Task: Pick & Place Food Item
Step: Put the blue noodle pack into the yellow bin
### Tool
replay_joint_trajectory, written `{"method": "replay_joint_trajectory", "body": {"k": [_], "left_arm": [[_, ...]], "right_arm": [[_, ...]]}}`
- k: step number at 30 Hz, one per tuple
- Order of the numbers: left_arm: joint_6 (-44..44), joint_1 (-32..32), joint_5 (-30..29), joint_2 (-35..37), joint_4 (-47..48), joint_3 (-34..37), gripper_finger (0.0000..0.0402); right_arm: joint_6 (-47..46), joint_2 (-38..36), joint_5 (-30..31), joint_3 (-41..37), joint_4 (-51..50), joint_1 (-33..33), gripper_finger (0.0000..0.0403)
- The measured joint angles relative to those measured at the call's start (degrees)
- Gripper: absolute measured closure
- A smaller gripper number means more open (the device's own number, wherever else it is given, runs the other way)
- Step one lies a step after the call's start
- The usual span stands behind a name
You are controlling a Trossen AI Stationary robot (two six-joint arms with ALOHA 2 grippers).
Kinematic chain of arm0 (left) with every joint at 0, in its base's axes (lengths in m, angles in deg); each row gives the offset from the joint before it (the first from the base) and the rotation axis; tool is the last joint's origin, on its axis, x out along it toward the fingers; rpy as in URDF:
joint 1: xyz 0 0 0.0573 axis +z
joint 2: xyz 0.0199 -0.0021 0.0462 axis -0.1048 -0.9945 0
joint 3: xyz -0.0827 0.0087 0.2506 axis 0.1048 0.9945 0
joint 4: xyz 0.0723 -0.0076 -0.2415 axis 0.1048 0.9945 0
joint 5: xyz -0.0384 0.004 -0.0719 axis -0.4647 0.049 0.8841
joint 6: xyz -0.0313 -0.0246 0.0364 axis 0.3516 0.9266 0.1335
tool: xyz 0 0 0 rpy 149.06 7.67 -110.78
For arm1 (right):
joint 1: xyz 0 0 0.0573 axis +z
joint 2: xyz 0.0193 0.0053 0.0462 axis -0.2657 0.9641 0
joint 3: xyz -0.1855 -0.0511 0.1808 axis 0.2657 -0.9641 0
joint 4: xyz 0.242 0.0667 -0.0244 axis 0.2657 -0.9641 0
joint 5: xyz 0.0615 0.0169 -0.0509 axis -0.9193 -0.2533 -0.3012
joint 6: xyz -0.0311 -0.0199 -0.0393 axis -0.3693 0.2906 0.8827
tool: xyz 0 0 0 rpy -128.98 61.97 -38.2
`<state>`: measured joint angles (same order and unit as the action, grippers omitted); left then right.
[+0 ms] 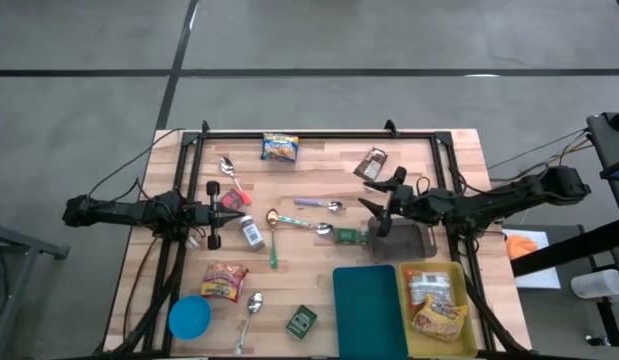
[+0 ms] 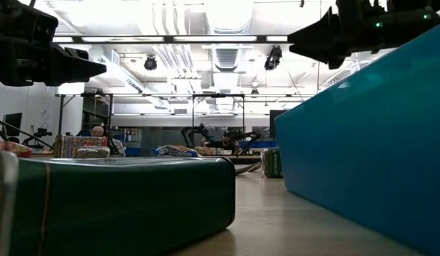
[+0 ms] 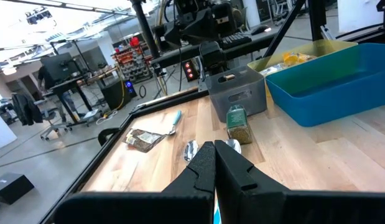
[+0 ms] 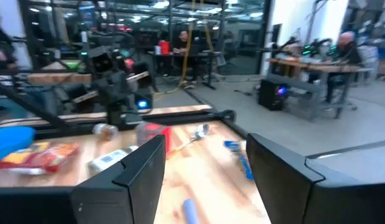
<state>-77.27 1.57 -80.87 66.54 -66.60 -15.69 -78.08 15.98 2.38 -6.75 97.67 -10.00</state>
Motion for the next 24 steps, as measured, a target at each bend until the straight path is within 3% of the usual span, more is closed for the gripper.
{"method": "replay_joint_trajectory", "body": {"k": [24], "left_arm": [[0.02,0.00,0.02,0.00,0.01,0.01,0.0402]], "right_arm": [[-0.76,0.92,-0.75,-0.64,-0.29,-0.02,0.0181]]}}
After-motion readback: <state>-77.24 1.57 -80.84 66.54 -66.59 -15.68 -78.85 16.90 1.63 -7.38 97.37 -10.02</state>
